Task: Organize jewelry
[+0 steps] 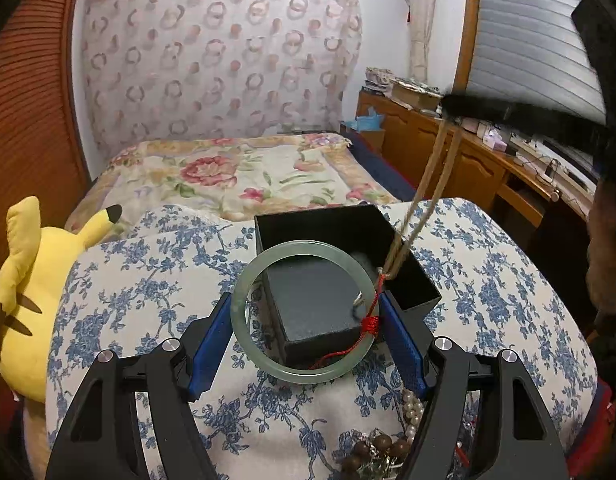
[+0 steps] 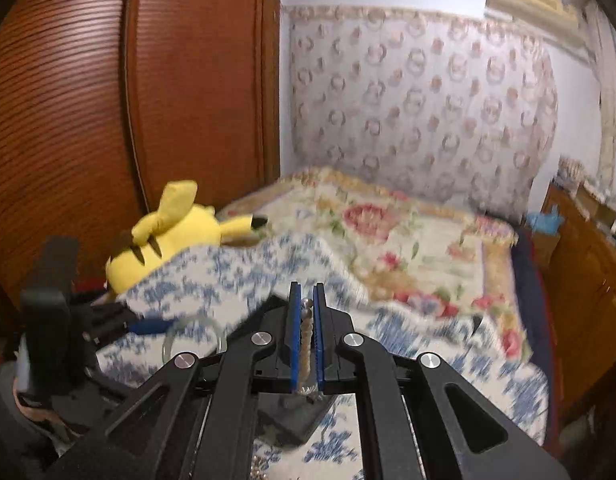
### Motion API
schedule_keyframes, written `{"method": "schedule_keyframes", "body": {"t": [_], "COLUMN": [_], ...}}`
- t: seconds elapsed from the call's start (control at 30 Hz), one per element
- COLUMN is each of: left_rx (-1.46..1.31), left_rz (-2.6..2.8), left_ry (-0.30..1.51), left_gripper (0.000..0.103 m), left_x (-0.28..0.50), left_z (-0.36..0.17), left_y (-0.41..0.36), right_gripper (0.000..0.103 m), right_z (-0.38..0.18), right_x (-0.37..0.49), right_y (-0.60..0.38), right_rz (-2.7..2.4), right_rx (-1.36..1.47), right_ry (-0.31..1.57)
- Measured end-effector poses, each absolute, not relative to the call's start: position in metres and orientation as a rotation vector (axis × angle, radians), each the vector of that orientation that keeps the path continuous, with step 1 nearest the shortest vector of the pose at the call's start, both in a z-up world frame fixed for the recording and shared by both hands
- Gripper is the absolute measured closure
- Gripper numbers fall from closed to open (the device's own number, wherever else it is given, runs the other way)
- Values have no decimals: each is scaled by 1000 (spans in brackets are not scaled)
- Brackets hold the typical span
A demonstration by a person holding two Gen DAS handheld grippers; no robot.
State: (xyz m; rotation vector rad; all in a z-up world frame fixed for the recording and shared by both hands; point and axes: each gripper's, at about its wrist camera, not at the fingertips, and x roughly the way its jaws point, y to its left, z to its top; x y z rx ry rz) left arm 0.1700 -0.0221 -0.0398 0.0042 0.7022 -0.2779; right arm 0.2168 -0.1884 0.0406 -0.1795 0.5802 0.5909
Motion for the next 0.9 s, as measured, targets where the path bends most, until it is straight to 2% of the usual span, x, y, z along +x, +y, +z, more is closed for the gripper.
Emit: {"method": "schedule_keyframes", "body": {"t": [0.27,0.37,0.9], "left_rx": [17,16,66], "left_rz": [-287,-290,-306], "left_ry": [718,726,777], "left_gripper": [34,34,34], "left_x": [190,199,240], "left_z": [-44,-44,-50], "left_y": [-29,-31,-42], "right_gripper": [94,83,79], "right_z": [-4,-11,-60], "right_x": [227,226,242], "right_y": [-196,-202,-248], "right_rz": [623,625,560], "right_rx": [-129,-123,-61], "right_ry": [658,650,687]}}
